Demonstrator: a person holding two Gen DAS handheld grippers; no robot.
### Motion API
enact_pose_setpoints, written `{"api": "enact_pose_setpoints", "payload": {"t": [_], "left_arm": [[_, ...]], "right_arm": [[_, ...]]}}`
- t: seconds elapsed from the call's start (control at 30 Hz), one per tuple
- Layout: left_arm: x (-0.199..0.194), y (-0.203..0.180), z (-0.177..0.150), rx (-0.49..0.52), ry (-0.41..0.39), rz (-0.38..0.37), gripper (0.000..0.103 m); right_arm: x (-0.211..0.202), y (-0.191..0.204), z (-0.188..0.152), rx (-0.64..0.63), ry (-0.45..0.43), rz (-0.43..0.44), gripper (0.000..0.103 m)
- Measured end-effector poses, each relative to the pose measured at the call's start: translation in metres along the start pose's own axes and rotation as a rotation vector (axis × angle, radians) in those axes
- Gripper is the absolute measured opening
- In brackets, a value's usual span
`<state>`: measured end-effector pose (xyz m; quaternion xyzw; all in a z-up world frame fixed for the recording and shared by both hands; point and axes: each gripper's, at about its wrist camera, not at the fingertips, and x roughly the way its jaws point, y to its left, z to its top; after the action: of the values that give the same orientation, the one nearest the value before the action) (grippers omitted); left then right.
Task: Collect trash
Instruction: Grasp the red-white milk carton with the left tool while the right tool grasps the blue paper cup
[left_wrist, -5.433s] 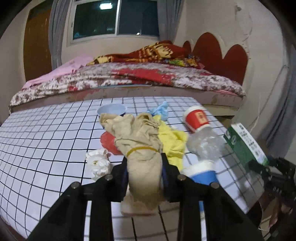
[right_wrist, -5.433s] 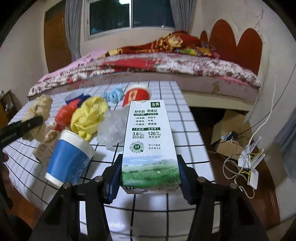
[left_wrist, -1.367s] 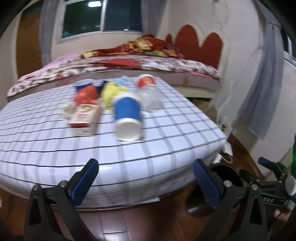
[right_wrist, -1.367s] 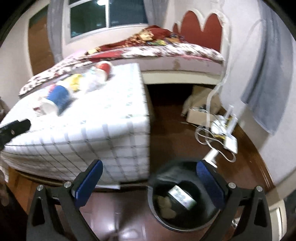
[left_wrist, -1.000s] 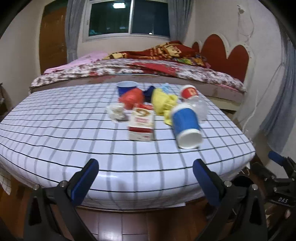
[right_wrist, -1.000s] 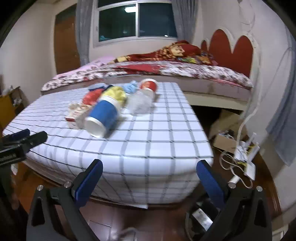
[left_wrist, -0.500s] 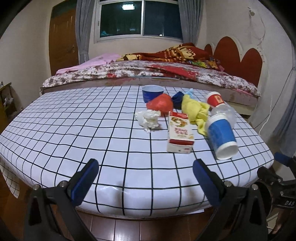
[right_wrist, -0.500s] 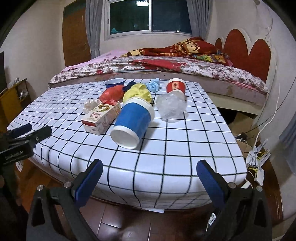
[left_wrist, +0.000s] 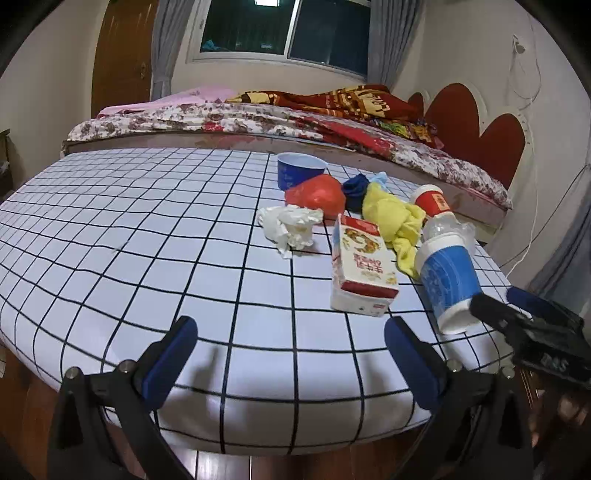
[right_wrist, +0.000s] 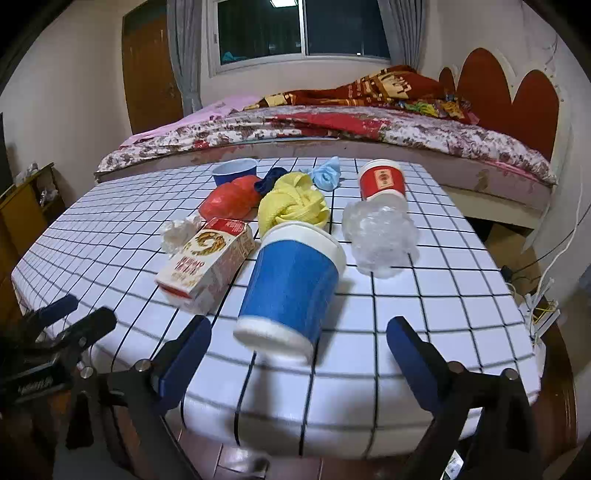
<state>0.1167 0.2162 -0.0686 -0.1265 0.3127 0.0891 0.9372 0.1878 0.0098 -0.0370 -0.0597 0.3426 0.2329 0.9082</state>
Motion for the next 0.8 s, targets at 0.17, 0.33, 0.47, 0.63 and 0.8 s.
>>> {"api": "enact_pose_setpoints", "payload": {"t": [0.17, 0.33, 0.47, 0.63, 0.8], "left_arm": [[0.008, -0.002, 0.005, 0.008, 0.006, -0.024, 0.096], [0.018, -0.015, 0.011, 0.026, 0.015, -0.063, 0.089], [0.032, -0.031, 0.018, 0.038, 0.026, -0.098, 0.085], [0.052, -0.049, 0.024, 0.06, 0.058, -0.104, 0.077], [0.077, -0.058, 0.025, 0.065, 0.131, -0.059, 0.066]], "right_arm": [[0.031, 0.002, 0.012, 0.021, 0.048, 0.018, 0.087], [0.045, -0.004, 0.014, 0.021, 0.082, 0.037, 0.065], [0.045, -0.017, 0.015, 0.023, 0.073, 0.024, 0.064], [0.044, -0.037, 0.017, 0.023, 0.069, 0.04, 0.063], [0.043, -0.041, 0.017, -0.003, 0.068, 0.062, 0.062]]}}
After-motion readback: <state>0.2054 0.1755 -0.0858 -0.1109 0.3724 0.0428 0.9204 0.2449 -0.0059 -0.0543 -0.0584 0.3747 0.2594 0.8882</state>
